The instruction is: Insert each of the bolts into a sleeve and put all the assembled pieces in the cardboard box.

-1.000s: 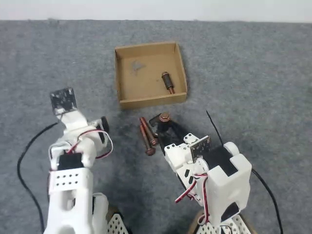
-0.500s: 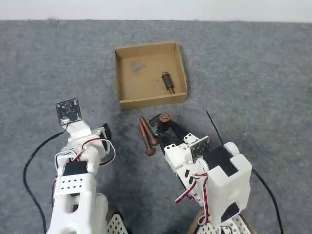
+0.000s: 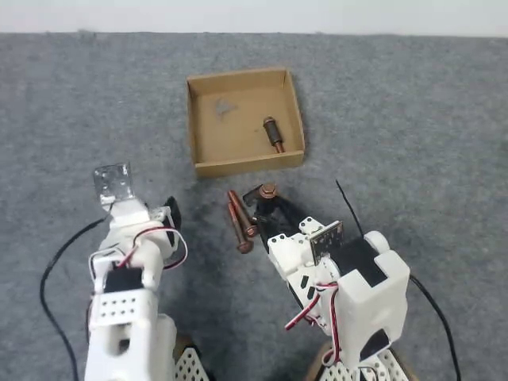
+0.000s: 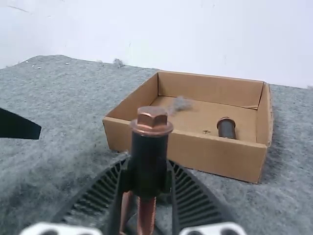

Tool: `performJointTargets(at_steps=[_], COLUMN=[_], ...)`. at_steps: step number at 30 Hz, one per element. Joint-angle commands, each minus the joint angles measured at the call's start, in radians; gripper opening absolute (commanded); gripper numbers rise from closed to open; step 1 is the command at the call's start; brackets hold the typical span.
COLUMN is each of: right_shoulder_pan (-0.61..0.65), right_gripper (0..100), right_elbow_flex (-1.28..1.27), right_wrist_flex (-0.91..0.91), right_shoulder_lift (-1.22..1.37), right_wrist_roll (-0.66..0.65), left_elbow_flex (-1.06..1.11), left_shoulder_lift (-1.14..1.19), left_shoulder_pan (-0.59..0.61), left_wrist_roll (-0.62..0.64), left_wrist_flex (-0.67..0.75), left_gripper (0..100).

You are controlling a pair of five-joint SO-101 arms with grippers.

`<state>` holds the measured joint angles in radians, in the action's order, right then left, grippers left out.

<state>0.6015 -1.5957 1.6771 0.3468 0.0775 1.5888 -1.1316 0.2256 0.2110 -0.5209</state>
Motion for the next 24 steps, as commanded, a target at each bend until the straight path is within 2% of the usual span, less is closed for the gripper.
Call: performJointTargets(at_steps=[1, 4, 10, 17, 19, 23, 24], right_shoulder_pan=[-0.015, -0.015, -0.015, -0.016, -0.044, -0.124, -0.137], right_gripper=[0.6, 0.6, 0.6, 0.6, 0.6, 0.6, 0.6], right_elbow_flex=[-0.009, -0.009, -0.009, -0.015, -0.011, 0.035, 0.048], right_wrist_flex=[0.001, 0.001, 0.001, 0.012, 0.015, 0.058, 0.058], right_shoulder_lift=[-0.042, -0.042, -0.042, -0.050, -0.051, -0.067, -0.081], right_wrist_roll=[-0.020, -0.020, -0.020, -0.020, -0.020, -0.020, -0.020], left_elbow_flex=[0.045, 0.104, 0.104, 0.104, 0.104, 0.104, 0.104], left_shoulder_lift=[-0.181, -0.311, -0.503, -0.588, -0.588, -0.588, -0.588], left_shoulder_pan=[0.002, 0.003, 0.002, 0.002, 0.002, 0.002, 0.002], left_wrist_roll=[-0.009, -0.008, -0.008, -0.008, -0.008, -0.012, -0.023], left_wrist_flex=[0.020, 0.015, -0.198, -0.342, -0.350, -0.351, -0.353], left_gripper=[17, 17, 17, 17, 14, 1, 1])
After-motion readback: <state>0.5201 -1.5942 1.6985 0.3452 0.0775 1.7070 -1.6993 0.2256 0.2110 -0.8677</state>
